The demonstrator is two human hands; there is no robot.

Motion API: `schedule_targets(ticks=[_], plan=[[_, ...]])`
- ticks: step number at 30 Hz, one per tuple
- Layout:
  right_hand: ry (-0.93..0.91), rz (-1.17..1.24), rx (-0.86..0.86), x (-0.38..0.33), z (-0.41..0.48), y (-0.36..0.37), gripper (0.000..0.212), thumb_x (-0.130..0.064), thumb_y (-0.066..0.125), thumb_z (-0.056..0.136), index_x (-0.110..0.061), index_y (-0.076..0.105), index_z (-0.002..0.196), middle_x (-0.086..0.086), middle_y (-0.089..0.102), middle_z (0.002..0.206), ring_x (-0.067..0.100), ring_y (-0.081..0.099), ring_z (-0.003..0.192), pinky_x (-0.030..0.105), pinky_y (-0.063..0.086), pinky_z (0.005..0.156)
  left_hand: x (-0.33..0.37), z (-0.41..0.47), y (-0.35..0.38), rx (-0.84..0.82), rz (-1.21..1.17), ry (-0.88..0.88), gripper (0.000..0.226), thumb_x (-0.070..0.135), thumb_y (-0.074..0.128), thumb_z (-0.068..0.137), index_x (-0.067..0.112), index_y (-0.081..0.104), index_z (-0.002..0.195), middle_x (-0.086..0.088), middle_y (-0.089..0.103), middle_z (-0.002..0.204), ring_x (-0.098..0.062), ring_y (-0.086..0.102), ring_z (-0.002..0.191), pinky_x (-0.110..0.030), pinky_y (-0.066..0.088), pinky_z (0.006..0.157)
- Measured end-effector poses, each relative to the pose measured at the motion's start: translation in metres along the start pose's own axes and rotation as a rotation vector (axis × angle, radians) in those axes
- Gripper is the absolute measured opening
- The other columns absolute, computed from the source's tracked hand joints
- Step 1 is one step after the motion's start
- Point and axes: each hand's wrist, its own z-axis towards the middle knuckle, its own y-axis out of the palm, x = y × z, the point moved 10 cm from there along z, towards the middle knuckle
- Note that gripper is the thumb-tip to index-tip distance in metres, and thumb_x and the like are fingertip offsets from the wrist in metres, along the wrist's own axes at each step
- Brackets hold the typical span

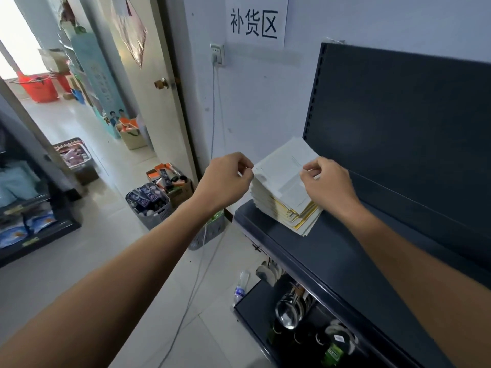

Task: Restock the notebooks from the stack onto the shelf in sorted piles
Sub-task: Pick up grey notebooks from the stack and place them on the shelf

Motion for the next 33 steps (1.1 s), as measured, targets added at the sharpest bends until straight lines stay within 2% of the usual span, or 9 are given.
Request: schedule_targets(ticks=[4, 6, 9, 12, 19, 24, 27, 30, 33], plan=[[0.079, 0.017, 0.023, 0.013, 0.016, 0.003, 0.014, -0.035, 0.057, 0.095, -0.026, 0.062, 0.105, -0.015, 0.060, 0.095, 0.011, 0.060, 0.097, 0.038, 0.049, 0.093, -0.005, 0.033, 0.008, -0.019, 0.012, 0.038, 0.023, 0.025, 0.054, 0.095, 0.019, 0.070, 0.111, 0.010, 0.071, 0.095, -0.003, 0.065, 0.084, -0.022, 0.052, 0.075], [0.140, 0.029, 0.058, 0.022, 0.021, 0.002, 0.014, -0.033, 0.057, 0.094, -0.026, 0.063, 0.105, -0.014, 0.062, 0.095, 0.008, 0.059, 0.092, 0.036, 0.049, 0.090, -0.006, 0.048, 0.015, -0.039, 0.004, 0.050, 0.023, 0.024, 0.054, 0.095, 0.019, 0.070, 0.111, 0.010, 0.070, 0.096, -0.004, 0.064, 0.084, -0.019, 0.049, 0.073], [0.205, 0.017, 0.097, 0.034, 0.024, 0.003, 0.013, -0.029, 0.059, 0.093, -0.022, 0.063, 0.103, -0.011, 0.063, 0.092, 0.013, 0.060, 0.091, 0.036, 0.050, 0.085, -0.008, 0.070, 0.029, -0.078, -0.013, 0.066, 0.021, 0.025, 0.055, 0.093, 0.020, 0.070, 0.107, 0.012, 0.070, 0.094, -0.007, 0.065, 0.084, -0.028, 0.054, 0.078], [0.290, 0.014, 0.112, 0.043, 0.024, 0.004, 0.018, -0.026, 0.058, 0.091, -0.018, 0.064, 0.107, -0.003, 0.065, 0.101, 0.020, 0.061, 0.097, 0.039, 0.053, 0.085, -0.009, 0.093, 0.044, -0.130, -0.017, 0.100, 0.019, 0.026, 0.056, 0.093, 0.021, 0.070, 0.105, 0.013, 0.069, 0.096, -0.008, 0.065, 0.085, -0.030, 0.055, 0.079], [0.528, 0.055, 0.216, 0.059, 0.012, 0.016, 0.019, -0.029, 0.059, 0.091, -0.022, 0.065, 0.107, -0.010, 0.065, 0.097, 0.013, 0.063, 0.093, 0.035, 0.054, 0.081, -0.009, 0.143, 0.071, -0.259, -0.032, 0.231, 0.015, 0.023, 0.057, 0.092, 0.018, 0.069, 0.100, 0.009, 0.069, 0.096, -0.012, 0.063, 0.089, -0.026, 0.050, 0.078], [0.657, 0.087, 0.347, 0.065, -0.006, 0.017, 0.021, -0.029, 0.060, 0.090, -0.022, 0.064, 0.109, -0.016, 0.062, 0.090, 0.010, 0.061, 0.089, 0.032, 0.053, 0.079, -0.010, 0.162, 0.095, -0.373, 0.028, 0.270, 0.025, 0.032, 0.058, 0.094, 0.015, 0.064, 0.111, 0.002, 0.067, 0.108, -0.019, 0.060, 0.095, -0.032, 0.048, 0.080], [0.717, 0.063, 0.381, 0.066, -0.012, 0.020, 0.028, -0.027, 0.059, 0.092, -0.010, 0.066, 0.114, -0.001, 0.069, 0.100, 0.018, 0.061, 0.091, 0.040, 0.054, 0.089, -0.010, 0.164, 0.109, -0.413, 0.054, 0.269, 0.038, 0.042, 0.057, 0.094, 0.014, 0.061, 0.119, -0.002, 0.065, 0.112, -0.021, 0.059, 0.100, -0.031, 0.041, 0.079], [0.789, 0.069, 0.395, 0.074, -0.012, 0.024, 0.041, -0.025, 0.058, 0.092, 0.008, 0.063, 0.116, 0.020, 0.069, 0.112, 0.034, 0.065, 0.102, 0.046, 0.054, 0.090, -0.009, 0.166, 0.125, -0.435, 0.082, 0.271, 0.049, 0.053, 0.053, 0.094, 0.010, 0.059, 0.118, -0.005, 0.060, 0.111, -0.027, 0.059, 0.104, -0.034, 0.040, 0.078], [0.839, 0.152, 0.346, 0.082, -0.004, 0.035, 0.031, -0.026, 0.058, 0.092, 0.005, 0.065, 0.092, 0.015, 0.068, 0.088, 0.032, 0.066, 0.088, 0.035, 0.050, 0.072, -0.007, 0.170, 0.138, -0.455, 0.115, 0.240, 0.063, 0.062, 0.052, 0.092, 0.005, 0.056, 0.119, -0.008, 0.056, 0.116, -0.031, 0.057, 0.107, -0.035, 0.039, 0.079]])
